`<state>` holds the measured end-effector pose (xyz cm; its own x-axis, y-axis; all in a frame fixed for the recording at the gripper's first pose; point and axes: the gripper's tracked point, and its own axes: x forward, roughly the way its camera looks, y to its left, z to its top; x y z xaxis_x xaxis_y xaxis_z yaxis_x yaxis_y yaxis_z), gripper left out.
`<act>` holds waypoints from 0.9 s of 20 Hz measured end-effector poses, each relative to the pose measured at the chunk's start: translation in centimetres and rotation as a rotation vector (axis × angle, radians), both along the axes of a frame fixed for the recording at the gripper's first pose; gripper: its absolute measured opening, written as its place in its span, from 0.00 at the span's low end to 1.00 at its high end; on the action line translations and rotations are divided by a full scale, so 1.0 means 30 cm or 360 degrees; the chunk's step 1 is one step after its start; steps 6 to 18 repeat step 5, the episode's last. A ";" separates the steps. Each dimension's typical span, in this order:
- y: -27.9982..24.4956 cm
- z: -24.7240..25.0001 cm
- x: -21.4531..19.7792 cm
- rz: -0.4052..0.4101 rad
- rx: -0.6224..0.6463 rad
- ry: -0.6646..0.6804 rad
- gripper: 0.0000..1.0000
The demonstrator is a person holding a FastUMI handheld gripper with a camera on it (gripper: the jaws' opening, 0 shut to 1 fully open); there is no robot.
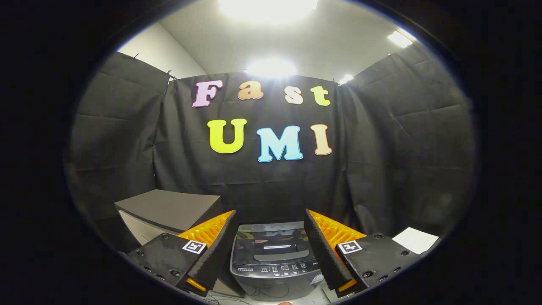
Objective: Put the clothes into the washing machine and then close the washing machine lid.
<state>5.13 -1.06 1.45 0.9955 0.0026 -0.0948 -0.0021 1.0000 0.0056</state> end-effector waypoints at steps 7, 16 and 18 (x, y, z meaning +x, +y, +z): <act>0.010 0.014 0.007 0.0005 -0.0001 -0.0014 0.97; 0.010 0.014 0.007 0.0005 -0.0001 -0.0014 0.97; 0.010 0.014 0.007 0.0005 -0.0001 -0.0014 0.97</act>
